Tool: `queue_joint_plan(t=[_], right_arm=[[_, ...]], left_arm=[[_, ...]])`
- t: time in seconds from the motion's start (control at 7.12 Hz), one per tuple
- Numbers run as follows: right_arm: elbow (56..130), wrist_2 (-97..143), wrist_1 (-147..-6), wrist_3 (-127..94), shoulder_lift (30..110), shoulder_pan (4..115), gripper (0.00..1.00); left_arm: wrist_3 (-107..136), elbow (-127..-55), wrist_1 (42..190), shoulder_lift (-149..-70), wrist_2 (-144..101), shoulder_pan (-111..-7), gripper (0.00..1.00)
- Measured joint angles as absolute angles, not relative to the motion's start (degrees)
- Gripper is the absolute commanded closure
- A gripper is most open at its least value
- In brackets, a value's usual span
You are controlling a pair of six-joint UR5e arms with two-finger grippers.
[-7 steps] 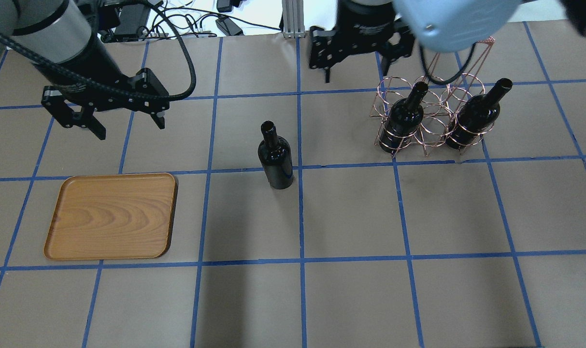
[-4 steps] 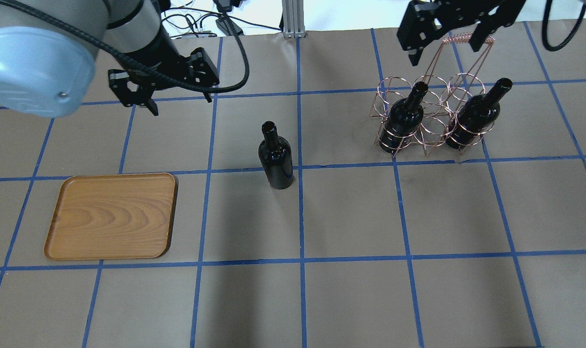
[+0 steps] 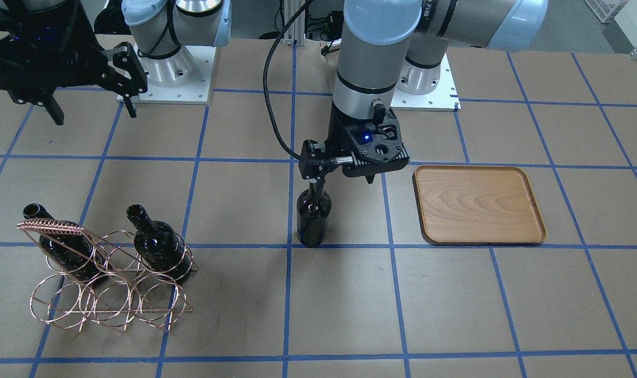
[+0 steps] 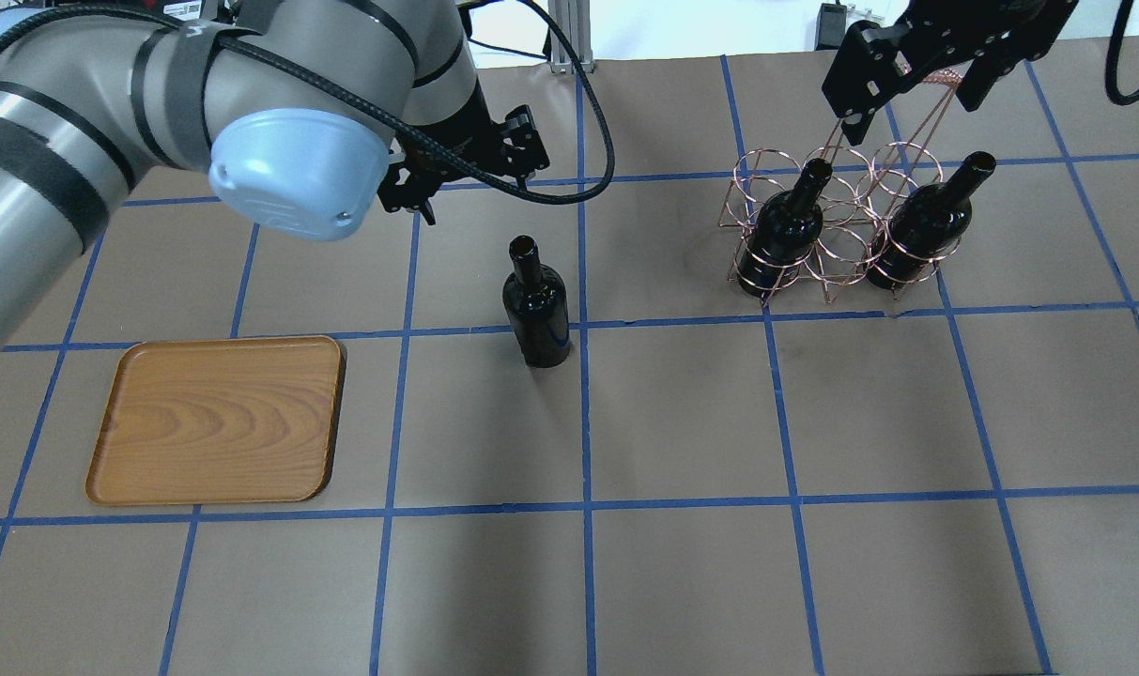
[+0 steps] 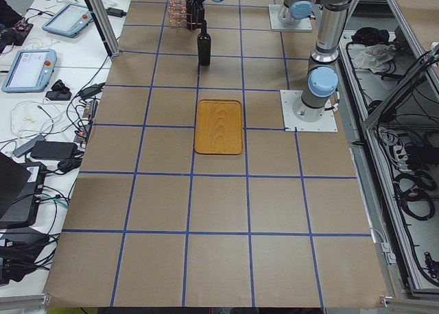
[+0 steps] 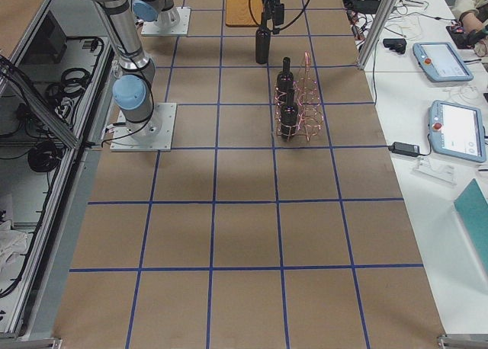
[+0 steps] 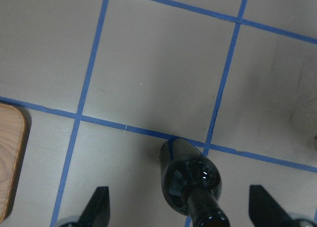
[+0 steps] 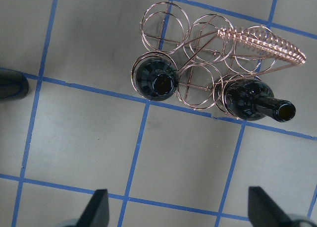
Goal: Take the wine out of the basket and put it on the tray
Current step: 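Lower the left gripper onto the standing bottle's neck and close it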
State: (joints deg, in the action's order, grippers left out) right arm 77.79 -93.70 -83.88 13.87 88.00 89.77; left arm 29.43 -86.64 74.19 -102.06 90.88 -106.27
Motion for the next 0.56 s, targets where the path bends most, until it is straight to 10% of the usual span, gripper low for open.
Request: queue_joint_plan(t=[0.56], right_arm=[[78.18, -93.36, -84.3, 13.46, 88.23, 89.57, 0.01]], left_arm=[[28.0, -86.43, 75.34, -105.3, 89.89, -108.88, 0.13]])
